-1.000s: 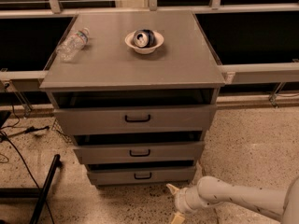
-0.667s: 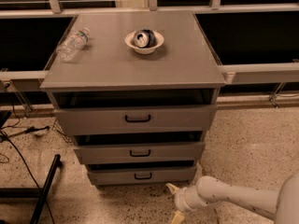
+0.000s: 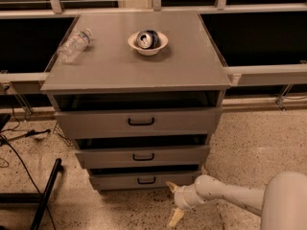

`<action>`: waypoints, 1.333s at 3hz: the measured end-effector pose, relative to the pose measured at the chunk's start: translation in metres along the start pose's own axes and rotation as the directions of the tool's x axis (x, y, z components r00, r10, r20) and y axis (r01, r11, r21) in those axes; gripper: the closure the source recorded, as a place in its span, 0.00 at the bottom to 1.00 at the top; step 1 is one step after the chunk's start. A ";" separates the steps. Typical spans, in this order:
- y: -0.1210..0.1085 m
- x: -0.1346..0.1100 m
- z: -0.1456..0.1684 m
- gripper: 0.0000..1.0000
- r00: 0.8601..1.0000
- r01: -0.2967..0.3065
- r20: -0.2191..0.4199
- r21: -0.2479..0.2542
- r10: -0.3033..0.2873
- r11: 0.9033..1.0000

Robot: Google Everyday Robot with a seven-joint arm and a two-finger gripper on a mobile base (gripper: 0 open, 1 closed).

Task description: Open bottom drawer

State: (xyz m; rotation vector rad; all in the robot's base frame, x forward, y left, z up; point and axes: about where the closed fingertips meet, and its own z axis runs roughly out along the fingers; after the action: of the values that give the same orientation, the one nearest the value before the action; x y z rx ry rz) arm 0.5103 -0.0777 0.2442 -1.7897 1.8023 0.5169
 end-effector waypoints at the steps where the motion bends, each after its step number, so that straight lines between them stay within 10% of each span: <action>1: -0.016 0.004 0.012 0.00 1.000 0.030 -0.003 0.028 -0.030 0.999; 4: -0.070 0.015 0.018 0.00 0.992 0.117 -0.055 0.123 -0.111 0.985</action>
Offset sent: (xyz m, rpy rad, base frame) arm 0.0579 0.0051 -0.0182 -0.0586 -0.1616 0.0275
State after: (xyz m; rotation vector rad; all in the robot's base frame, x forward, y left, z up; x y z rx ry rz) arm 0.5825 -0.0816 0.2279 -1.8189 1.7116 0.3111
